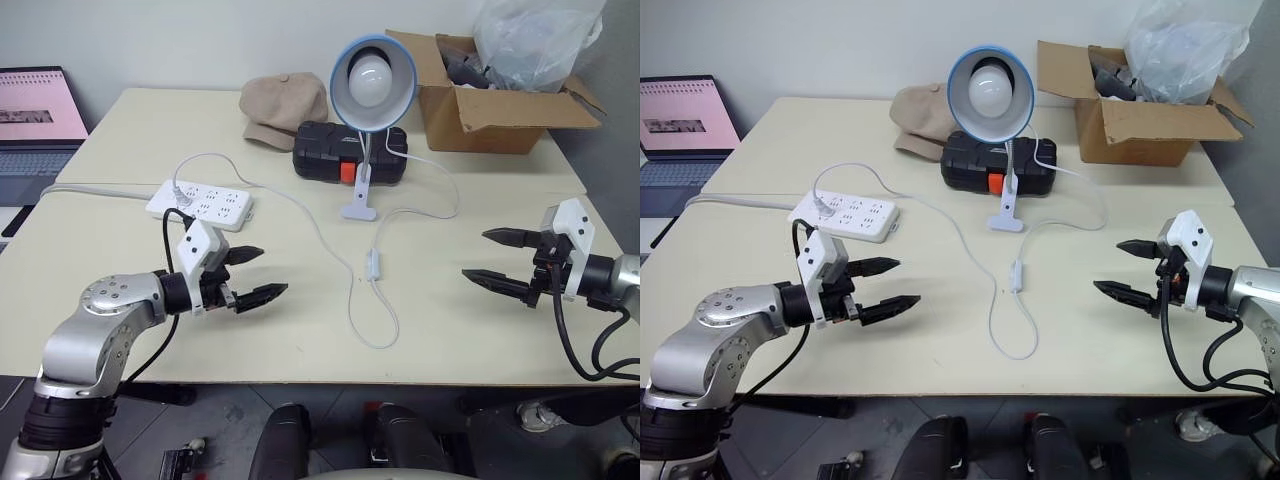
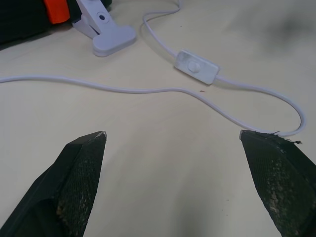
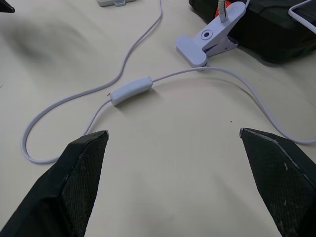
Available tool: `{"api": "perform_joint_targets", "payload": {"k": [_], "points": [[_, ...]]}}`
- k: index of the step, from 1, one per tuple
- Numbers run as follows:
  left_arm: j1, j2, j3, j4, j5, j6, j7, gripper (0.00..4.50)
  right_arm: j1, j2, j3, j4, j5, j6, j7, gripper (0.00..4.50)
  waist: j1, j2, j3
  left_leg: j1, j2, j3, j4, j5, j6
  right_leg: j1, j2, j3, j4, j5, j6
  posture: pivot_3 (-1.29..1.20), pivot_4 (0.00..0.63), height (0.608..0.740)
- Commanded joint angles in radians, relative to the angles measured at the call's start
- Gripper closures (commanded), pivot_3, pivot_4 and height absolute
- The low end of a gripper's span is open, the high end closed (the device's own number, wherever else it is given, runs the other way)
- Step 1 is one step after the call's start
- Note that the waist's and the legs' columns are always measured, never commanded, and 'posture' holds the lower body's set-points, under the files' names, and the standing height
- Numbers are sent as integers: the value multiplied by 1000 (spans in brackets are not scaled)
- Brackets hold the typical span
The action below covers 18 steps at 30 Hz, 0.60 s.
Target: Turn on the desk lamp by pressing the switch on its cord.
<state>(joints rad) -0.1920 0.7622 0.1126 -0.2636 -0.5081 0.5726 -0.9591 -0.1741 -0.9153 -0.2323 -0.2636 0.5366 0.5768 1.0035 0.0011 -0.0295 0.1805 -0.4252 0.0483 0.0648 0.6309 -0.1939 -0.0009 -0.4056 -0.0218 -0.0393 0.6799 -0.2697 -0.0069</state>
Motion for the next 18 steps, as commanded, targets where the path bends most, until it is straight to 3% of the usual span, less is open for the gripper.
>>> {"api": "perform_joint_targets", "payload": {"k": [1,18], "points": [[-17,6,-5,-9,2,-34,-20,0,6,-6,-29,-30,10,-15,3,14,0,0,0,0,0,0,0,0,0,0,0,0,0,0,0,0,150,740],[-9,9,-6,-4,50,-115,-21,0,-88,20,-5,-30,32,156,-120,14,-1,0,0,0,0,0,0,0,0,0,0,0,0,0,0,0,150,740]]}}
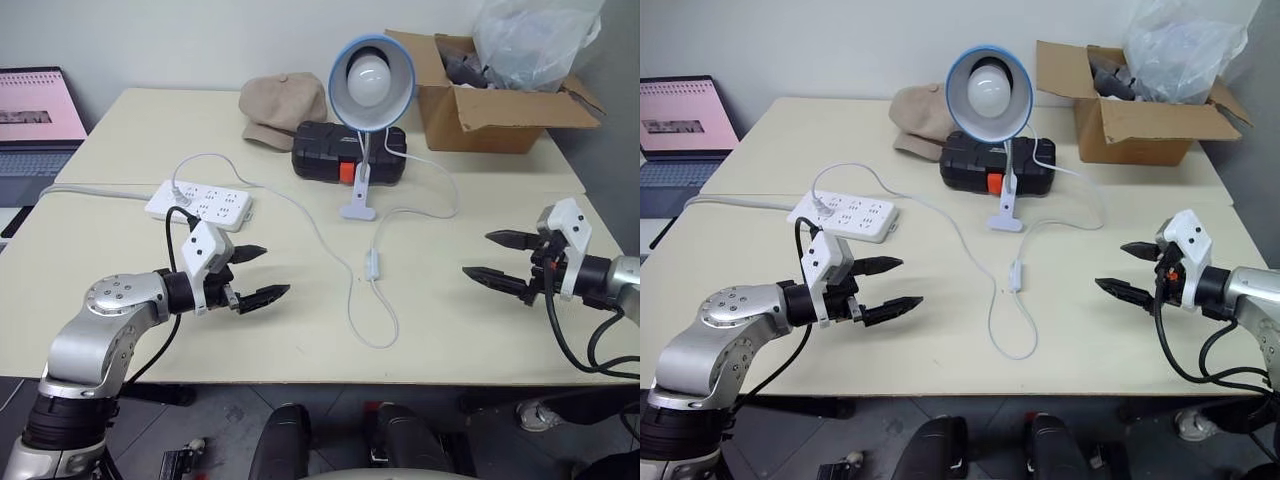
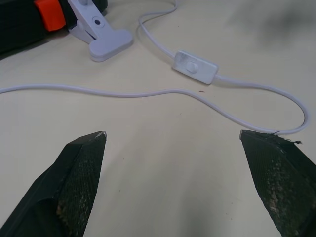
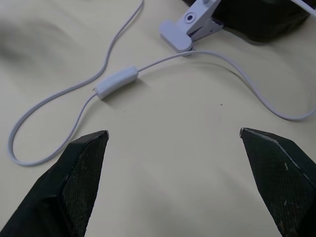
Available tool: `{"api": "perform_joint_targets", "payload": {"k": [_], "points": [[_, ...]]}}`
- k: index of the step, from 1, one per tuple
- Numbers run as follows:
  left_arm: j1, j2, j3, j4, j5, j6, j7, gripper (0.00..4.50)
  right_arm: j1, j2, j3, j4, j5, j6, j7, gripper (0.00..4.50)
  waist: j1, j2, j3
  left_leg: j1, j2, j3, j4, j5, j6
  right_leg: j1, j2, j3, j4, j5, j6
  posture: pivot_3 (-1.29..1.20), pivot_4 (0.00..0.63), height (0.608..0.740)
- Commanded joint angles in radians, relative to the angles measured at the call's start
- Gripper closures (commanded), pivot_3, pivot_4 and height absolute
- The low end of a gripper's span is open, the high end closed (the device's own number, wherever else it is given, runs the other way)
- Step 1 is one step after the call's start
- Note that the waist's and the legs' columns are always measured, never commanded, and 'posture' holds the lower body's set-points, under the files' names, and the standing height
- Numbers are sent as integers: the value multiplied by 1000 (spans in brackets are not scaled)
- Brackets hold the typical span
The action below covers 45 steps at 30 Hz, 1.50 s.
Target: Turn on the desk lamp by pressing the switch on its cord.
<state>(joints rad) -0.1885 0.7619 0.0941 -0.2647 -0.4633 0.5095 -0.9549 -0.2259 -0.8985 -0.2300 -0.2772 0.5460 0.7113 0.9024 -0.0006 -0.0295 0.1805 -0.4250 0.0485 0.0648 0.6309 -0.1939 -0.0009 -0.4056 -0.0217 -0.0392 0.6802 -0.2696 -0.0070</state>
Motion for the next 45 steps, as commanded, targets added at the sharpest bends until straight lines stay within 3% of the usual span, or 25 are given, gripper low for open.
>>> {"api": "perform_joint_targets", "payload": {"k": [1,6,11,16,21,29,45], "points": [[-11,8,14,-4,-2,-46,-25,0,-40,7,-9,-20,29,31,-23,14,1,0,0,0,0,0,0,0,0,0,0,0,0,0,0,0,150,740],[-7,21,11,-37,-43,-25,-70,0,-46,-1,-9,-71,82,152,-56,14,1,0,0,-1,0,0,0,0,0,0,0,0,-1,0,0,0,150,740],[-10,45,-5,-59,-53,-17,-117,0,-148,32,14,-69,148,368,-163,14,-2,0,0,-1,0,0,0,0,0,0,0,0,0,0,0,0,150,740],[-26,49,-46,-34,6,-75,-128,0,-313,173,33,-6,212,597,-293,14,-3,0,0,0,0,0,0,0,0,0,1,0,0,0,0,0,150,740],[-29,44,-85,-16,55,-131,-140,0,-481,360,24,142,181,867,-428,14,-2,0,0,-1,0,0,0,0,0,-1,0,1,0,0,0,0,150,740],[-28,19,-124,-16,89,-177,-128,0,-613,545,40,361,65,866,-549,14,-1,0,0,-6,0,1,0,0,0,-5,0,0,0,0,0,0,150,740],[6,3,-130,-28,113,-211,-112,0,-712,629,107,611,-27,753,-535,14,-4,0,0,-6,0,1,0,0,0,-6,1,0,0,0,0,0,150,740]]}}
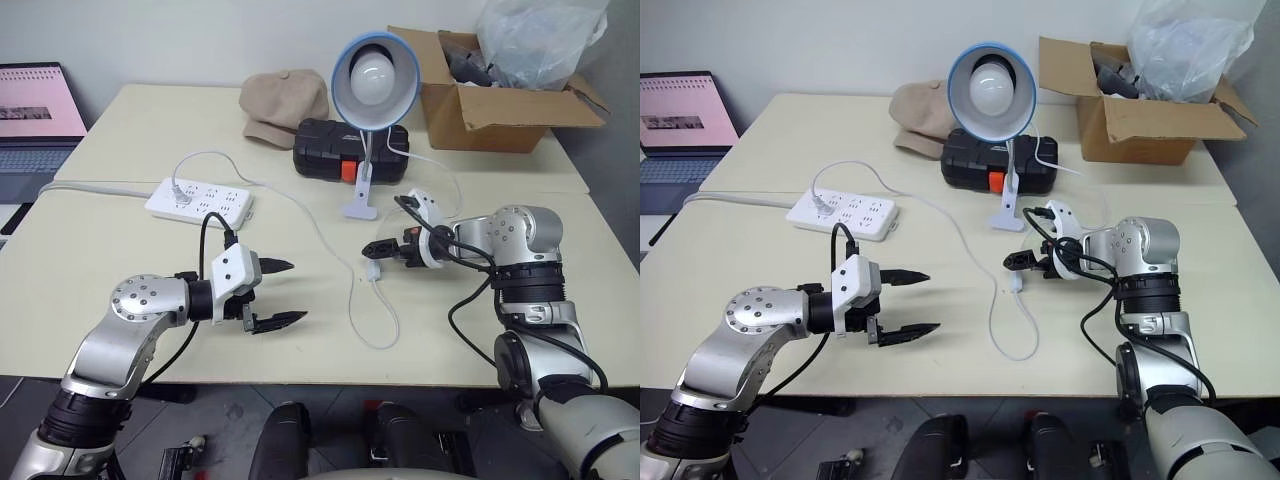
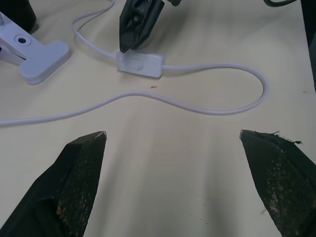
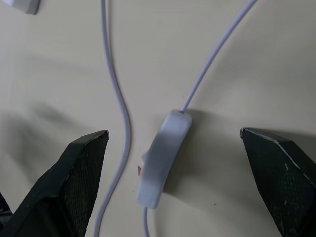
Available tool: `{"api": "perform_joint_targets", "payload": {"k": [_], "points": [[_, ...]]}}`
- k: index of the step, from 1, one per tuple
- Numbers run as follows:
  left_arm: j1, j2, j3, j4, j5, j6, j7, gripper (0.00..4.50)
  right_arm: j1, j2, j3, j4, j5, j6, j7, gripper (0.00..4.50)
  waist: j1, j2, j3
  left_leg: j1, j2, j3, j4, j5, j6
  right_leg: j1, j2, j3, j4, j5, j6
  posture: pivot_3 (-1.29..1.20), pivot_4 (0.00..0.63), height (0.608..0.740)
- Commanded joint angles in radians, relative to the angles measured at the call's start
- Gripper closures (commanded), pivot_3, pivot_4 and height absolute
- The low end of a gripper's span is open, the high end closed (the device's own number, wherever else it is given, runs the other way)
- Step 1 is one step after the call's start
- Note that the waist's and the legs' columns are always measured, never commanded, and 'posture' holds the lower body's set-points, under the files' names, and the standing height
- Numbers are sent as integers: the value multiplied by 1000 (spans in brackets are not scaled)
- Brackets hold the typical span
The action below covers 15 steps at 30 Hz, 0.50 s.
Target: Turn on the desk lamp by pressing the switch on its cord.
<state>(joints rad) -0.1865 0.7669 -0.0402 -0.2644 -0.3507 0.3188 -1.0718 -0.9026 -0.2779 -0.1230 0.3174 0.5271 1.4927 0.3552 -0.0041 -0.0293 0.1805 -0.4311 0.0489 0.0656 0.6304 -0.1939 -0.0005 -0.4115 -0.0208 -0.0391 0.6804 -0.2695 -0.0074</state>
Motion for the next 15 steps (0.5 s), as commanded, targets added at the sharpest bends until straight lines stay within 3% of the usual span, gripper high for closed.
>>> {"api": "perform_joint_targets", "payload": {"k": [1,15], "points": [[4,-3,5,-27,1,-22,4,0,-41,12,3,30,-12,-38,13,14,-1,0,0,0,0,0,0,0,0,0,0,0,0,0,0,0,150,740],[-6,-13,2,0,18,-45,1,0,-75,46,10,82,-30,-49,30,14,-4,0,0,0,0,0,0,0,0,0,0,0,0,0,0,0,150,740]]}}
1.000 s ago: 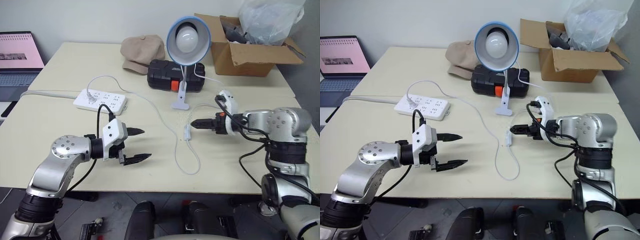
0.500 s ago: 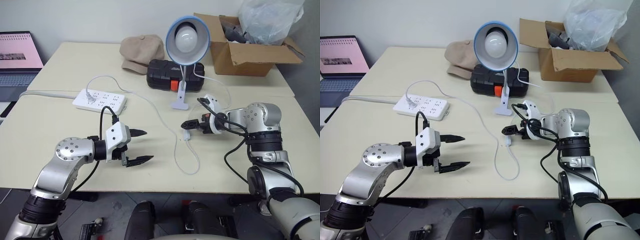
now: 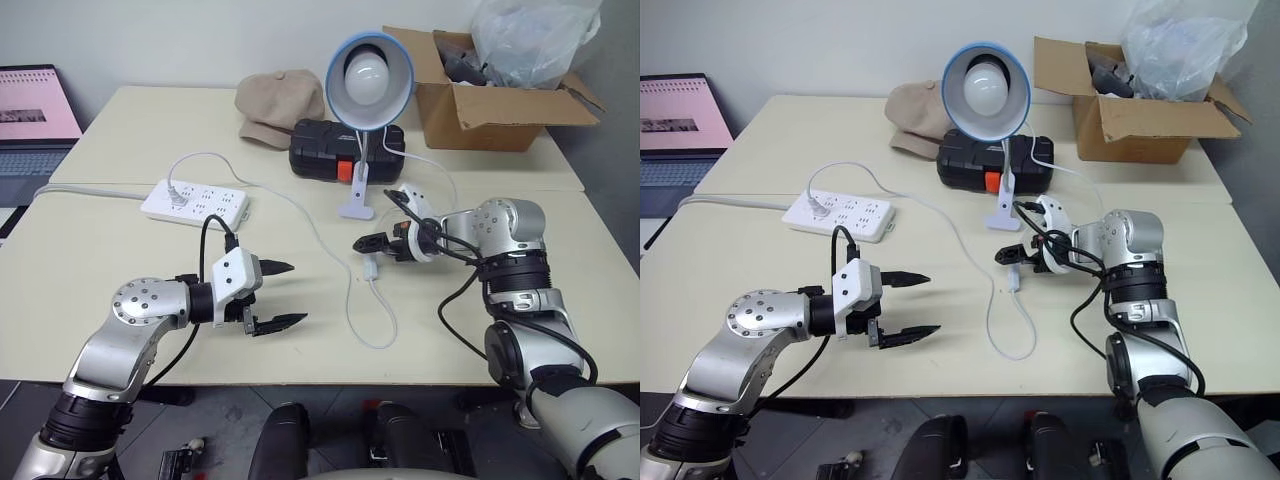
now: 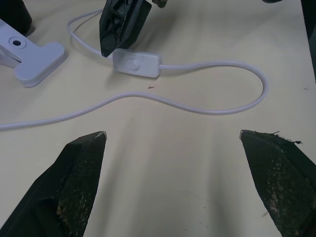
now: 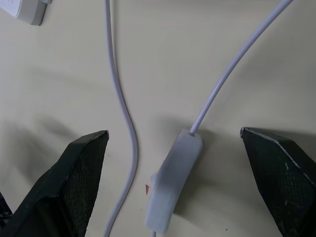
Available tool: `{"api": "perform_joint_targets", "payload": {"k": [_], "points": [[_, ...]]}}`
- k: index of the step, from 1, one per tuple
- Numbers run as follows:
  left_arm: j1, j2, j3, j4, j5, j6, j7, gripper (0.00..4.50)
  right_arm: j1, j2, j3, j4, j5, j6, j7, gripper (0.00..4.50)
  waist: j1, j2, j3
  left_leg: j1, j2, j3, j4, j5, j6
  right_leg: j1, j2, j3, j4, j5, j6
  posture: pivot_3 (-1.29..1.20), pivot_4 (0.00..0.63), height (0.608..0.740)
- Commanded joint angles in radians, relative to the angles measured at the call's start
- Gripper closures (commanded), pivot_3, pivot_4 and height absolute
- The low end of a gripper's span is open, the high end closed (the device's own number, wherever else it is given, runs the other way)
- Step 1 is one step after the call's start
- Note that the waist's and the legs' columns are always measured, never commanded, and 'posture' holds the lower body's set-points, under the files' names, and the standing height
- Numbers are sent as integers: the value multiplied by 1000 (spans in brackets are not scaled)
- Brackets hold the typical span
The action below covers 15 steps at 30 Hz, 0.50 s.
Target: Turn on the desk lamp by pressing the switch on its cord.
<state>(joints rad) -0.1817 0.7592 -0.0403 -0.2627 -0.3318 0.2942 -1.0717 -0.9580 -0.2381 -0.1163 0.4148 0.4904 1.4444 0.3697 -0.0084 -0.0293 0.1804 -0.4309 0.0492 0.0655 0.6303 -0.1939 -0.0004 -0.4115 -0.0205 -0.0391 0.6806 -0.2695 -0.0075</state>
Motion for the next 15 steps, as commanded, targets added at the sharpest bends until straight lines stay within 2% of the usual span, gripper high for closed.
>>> {"api": "perform_joint_targets", "payload": {"k": [1,5,9,15], "points": [[-12,-6,2,0,0,-21,1,0,-16,8,5,-21,7,3,16,14,0,0,0,0,0,0,0,0,0,0,0,0,0,0,0,0,150,740],[-9,-6,2,0,2,-23,1,0,-2,13,10,-47,10,17,14,14,0,0,0,0,0,0,0,0,0,0,0,0,0,0,0,0,150,740],[-10,-7,-1,5,5,-25,0,0,10,13,23,-56,3,4,16,644,0,0,0,0,0,0,0,0,0,0,0,0,0,0,0,0,150,740],[-14,-8,-3,14,7,-31,-2,0,9,2,28,-13,-22,-61,17,1954,0,0,0,0,0,0,0,0,0,0,0,0,0,0,0,0,150,740]]}}
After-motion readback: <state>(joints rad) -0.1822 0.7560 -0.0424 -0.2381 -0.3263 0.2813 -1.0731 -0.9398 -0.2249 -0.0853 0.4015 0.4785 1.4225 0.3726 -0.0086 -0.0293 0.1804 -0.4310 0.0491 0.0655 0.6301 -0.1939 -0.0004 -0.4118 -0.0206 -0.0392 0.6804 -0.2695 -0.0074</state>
